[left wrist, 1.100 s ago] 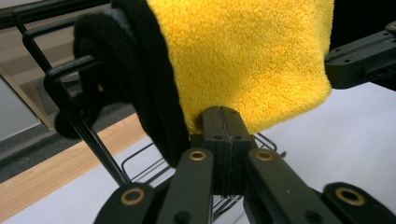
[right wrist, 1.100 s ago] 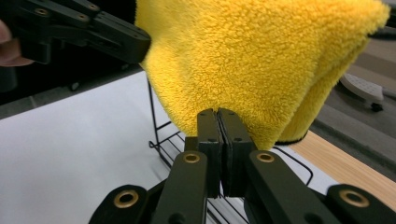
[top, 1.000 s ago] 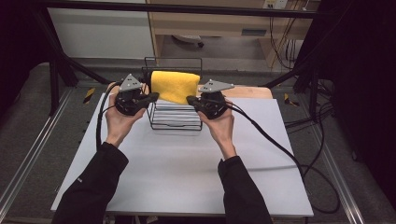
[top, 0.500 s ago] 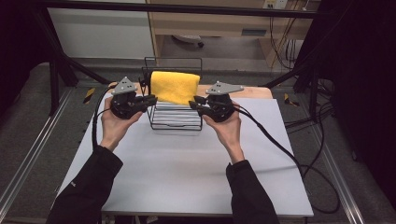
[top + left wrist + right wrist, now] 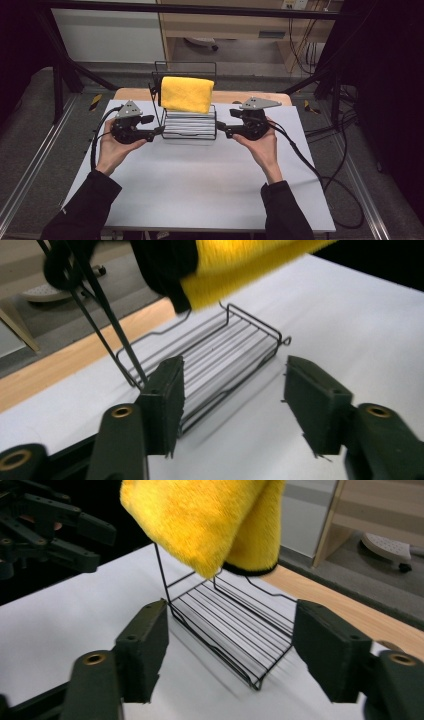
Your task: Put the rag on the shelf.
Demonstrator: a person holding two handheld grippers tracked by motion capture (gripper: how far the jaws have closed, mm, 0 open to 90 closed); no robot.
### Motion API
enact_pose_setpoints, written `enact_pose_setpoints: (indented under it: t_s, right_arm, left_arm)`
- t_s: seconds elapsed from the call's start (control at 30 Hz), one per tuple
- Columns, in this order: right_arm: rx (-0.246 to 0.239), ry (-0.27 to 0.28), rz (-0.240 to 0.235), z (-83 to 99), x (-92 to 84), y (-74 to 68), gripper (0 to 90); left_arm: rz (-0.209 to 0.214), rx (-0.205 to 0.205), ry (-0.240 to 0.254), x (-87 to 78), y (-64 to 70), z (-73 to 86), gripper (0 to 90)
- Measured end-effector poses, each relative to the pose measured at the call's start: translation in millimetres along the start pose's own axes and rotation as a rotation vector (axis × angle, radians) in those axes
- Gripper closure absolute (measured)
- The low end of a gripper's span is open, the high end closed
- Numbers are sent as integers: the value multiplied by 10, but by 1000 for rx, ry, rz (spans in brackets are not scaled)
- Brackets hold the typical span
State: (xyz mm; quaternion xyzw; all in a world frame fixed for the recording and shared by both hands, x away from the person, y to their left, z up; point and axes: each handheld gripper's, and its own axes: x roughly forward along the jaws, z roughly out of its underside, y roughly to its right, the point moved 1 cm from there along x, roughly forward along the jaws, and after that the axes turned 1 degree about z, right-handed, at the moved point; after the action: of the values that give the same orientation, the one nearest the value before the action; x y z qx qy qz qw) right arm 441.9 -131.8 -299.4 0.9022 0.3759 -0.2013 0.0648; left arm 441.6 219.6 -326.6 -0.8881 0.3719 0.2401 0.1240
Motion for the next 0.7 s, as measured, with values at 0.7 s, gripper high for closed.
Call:
enact_pose_setpoints:
  t_s: [0.7]
  right_arm:
    - [69,-87,1,924,-208,280,47]
  left_arm:
    - [-12,-44,-66,38,77,864,73]
